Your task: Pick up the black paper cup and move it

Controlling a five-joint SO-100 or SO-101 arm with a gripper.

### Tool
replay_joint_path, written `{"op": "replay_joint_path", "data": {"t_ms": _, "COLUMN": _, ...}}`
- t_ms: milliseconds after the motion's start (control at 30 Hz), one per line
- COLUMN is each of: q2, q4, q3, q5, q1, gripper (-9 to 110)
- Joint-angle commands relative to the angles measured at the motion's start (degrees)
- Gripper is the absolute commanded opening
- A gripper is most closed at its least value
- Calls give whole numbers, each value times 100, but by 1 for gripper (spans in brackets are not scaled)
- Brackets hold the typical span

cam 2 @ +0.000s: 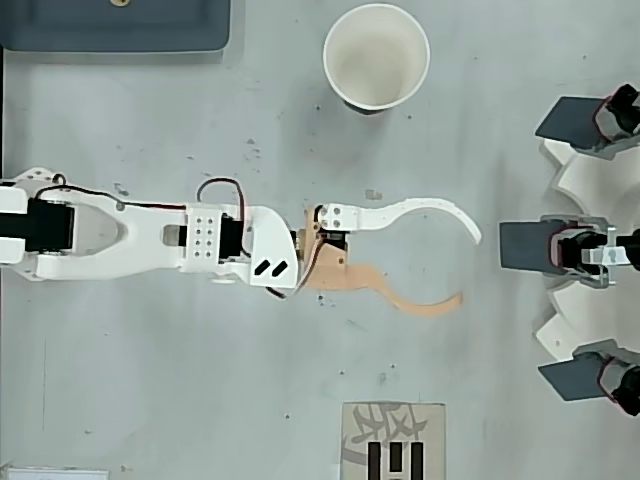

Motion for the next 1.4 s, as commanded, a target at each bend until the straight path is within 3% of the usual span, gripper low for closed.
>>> {"op": "replay_joint_path", "data": {"t_ms": 0, "q2": -185, "q4": -519, "q3": -185, "q5": -18, "q1": 62, "gripper": 6}}
{"op": "replay_joint_path", "data": {"t_ms": 800, "q2": 132, "q4": -1046, "q3": 501, "q5": 79, "q1": 70, "gripper": 10}}
{"op": "replay_joint_path", "data": {"t_ms": 1367, "q2": 1204, "q4": -2180, "q3": 2575, "q5": 141, "q1": 88, "gripper": 20}}
